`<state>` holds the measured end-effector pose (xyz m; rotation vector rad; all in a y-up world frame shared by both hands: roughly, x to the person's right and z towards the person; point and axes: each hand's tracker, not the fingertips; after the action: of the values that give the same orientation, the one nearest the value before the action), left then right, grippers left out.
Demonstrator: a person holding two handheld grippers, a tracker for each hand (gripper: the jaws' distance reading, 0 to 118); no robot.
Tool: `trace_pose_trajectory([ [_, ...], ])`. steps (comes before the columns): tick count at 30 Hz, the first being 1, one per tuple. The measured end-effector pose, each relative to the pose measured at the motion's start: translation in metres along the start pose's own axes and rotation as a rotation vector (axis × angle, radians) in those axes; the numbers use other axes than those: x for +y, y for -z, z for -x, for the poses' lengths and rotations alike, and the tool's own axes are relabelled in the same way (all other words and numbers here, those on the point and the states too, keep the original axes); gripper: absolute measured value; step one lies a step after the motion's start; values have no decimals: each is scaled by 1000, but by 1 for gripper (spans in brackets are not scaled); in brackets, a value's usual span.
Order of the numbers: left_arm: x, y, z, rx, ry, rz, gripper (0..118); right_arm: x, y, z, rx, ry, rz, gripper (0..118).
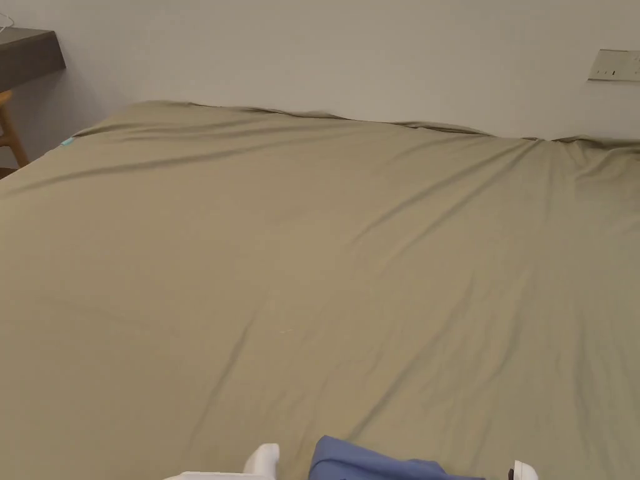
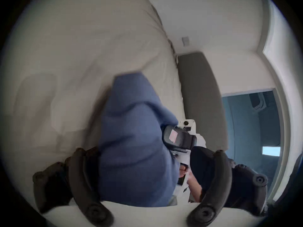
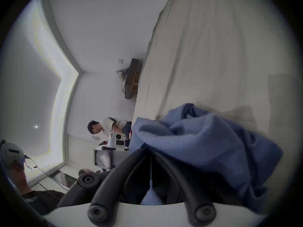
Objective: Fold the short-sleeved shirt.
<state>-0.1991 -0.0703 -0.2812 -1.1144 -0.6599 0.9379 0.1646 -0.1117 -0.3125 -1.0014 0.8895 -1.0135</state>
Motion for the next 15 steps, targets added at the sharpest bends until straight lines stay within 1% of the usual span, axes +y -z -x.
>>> trace_pose_trajectory([
  [1, -7, 0, -3, 19, 61, -9, 98, 0, -3, -1, 2, -2, -10, 4],
  [2, -11, 1, -6, 68, 121, -2, 81, 1, -6, -2, 1, -3, -22, 4],
  [3, -15, 1, -5, 94, 139, 6, 47, 1, -8, 0, -9, -7, -35, 4],
  [5, -18, -6, 6, -2, 49, -25, 46, -2, -14, 3, -24, -20, -50, 4],
  [6, -19, -10, 8, -13, 40, -39, 46, -2, -17, 5, -40, -33, -64, 4],
  [8, -19, -13, 7, 8, 70, -46, 46, -3, -25, 9, -87, -42, -92, 4],
  [11, -20, -24, 1, -1, 112, -58, 44, -6, -40, 18, -164, -56, -165, 4],
  [13, -21, -37, 0, -15, 143, -66, 44, -6, -51, 19, -220, -53, -217, 4],
  [15, -19, -53, -1, -1, 141, -85, 44, -9, -62, 21, -233, -30, -240, 4],
])
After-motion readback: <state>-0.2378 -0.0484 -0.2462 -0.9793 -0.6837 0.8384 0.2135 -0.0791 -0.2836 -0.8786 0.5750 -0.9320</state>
